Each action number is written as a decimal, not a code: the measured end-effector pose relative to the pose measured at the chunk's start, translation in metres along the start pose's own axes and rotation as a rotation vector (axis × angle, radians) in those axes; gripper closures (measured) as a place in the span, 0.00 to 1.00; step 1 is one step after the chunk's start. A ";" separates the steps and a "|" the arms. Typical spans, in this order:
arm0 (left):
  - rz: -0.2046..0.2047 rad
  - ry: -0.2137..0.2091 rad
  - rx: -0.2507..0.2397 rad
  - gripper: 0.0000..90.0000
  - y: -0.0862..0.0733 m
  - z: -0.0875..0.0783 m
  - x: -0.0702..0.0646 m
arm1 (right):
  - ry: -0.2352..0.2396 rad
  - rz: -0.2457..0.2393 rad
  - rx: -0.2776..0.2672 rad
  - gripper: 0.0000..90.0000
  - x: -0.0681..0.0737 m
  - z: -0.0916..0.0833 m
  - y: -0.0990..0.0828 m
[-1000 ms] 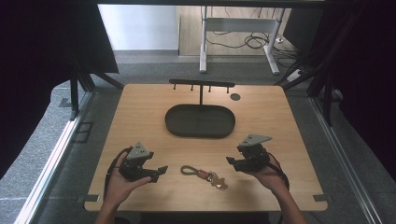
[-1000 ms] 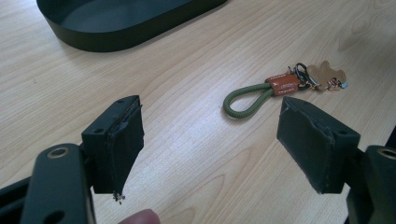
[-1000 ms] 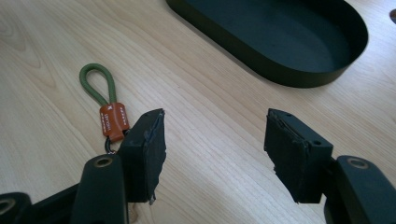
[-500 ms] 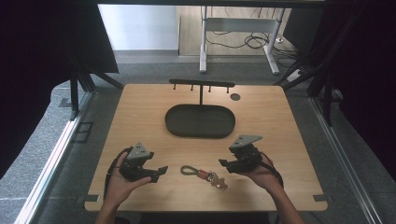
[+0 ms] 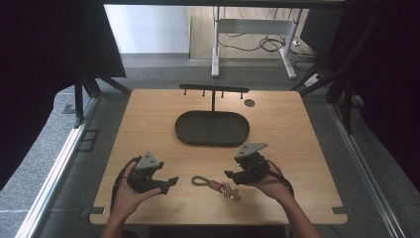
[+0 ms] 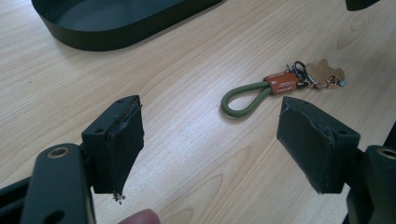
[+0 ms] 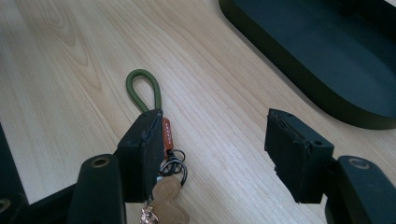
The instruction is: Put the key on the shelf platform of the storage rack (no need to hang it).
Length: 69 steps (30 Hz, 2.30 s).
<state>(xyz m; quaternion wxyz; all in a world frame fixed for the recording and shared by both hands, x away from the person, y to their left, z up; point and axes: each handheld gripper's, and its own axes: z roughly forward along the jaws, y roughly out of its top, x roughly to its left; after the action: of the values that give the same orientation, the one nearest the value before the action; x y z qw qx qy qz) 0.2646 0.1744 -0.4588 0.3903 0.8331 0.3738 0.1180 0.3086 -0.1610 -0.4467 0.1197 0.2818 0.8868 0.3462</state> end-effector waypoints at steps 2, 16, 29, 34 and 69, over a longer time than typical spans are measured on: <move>0.002 0.000 0.000 0.26 0.000 0.000 0.000 | 0.008 -0.005 0.009 0.42 0.002 0.003 0.003; 0.003 -0.002 0.000 0.26 0.000 0.000 0.001 | 0.037 -0.037 0.061 0.43 0.011 0.023 0.016; 0.007 -0.003 -0.001 0.26 0.000 0.000 0.001 | 0.079 -0.066 0.131 0.45 0.022 0.043 0.019; 0.001 -0.003 -0.001 0.26 -0.001 0.000 0.001 | 0.097 -0.068 0.161 0.47 0.023 0.050 0.016; 0.005 -0.009 0.010 0.26 0.000 0.001 0.000 | 0.153 -0.102 0.288 0.57 0.033 0.080 0.000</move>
<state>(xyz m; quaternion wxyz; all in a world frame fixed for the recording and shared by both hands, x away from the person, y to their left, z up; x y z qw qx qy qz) 0.2650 0.1738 -0.4599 0.3876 0.8364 0.3704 0.1137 0.3148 -0.0983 -0.5060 0.0278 0.2235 0.9469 0.2293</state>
